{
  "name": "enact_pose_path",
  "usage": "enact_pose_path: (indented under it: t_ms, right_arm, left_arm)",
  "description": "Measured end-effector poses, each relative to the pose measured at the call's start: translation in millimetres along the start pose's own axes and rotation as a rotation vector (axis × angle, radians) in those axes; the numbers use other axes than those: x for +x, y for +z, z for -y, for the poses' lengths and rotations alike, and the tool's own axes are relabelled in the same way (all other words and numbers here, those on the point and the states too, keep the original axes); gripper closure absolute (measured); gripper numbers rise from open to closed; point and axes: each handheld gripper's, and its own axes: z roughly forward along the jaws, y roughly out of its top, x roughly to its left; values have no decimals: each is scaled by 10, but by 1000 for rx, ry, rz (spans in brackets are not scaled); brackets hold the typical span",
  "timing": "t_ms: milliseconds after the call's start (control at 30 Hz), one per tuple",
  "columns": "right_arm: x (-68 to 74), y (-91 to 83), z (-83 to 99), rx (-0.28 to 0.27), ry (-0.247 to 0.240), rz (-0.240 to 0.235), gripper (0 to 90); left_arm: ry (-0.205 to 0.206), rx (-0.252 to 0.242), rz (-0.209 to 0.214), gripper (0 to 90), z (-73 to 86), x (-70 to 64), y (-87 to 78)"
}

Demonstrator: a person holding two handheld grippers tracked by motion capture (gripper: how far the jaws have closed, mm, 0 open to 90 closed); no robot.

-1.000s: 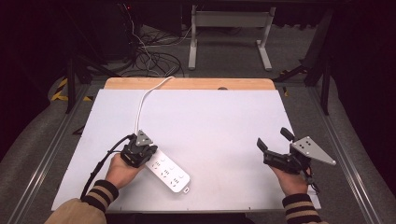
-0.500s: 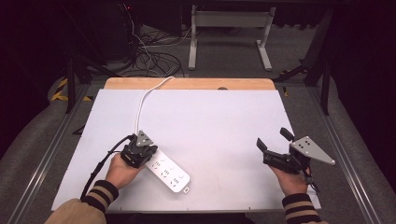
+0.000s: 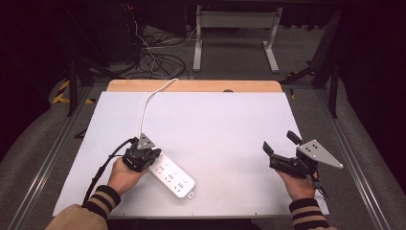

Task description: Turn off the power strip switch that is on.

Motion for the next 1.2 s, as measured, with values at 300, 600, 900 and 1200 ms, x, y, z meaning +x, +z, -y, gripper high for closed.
enact_pose_path:
  t_ms: [300, 600, 900, 1200]
  right_arm:
    - [-4, -4, -3, -1, 1, 0, 80]
    - [-7, -5, -6, -2, -1, -1, 80]
    - [-11, -7, -9, -6, -2, 0, 81]
    - [-17, -35, -18, -15, 5, 5, 83]
  left_arm:
    - [4, 0, 1, 900, 1, 2, -3]
    - [-7, 1, -7, 899, -3, 29, -22]
    - [-104, -203, -25, 898, -43, 154, -378]
    - [-292, -631, -176, 898, 246, 233, -1198]
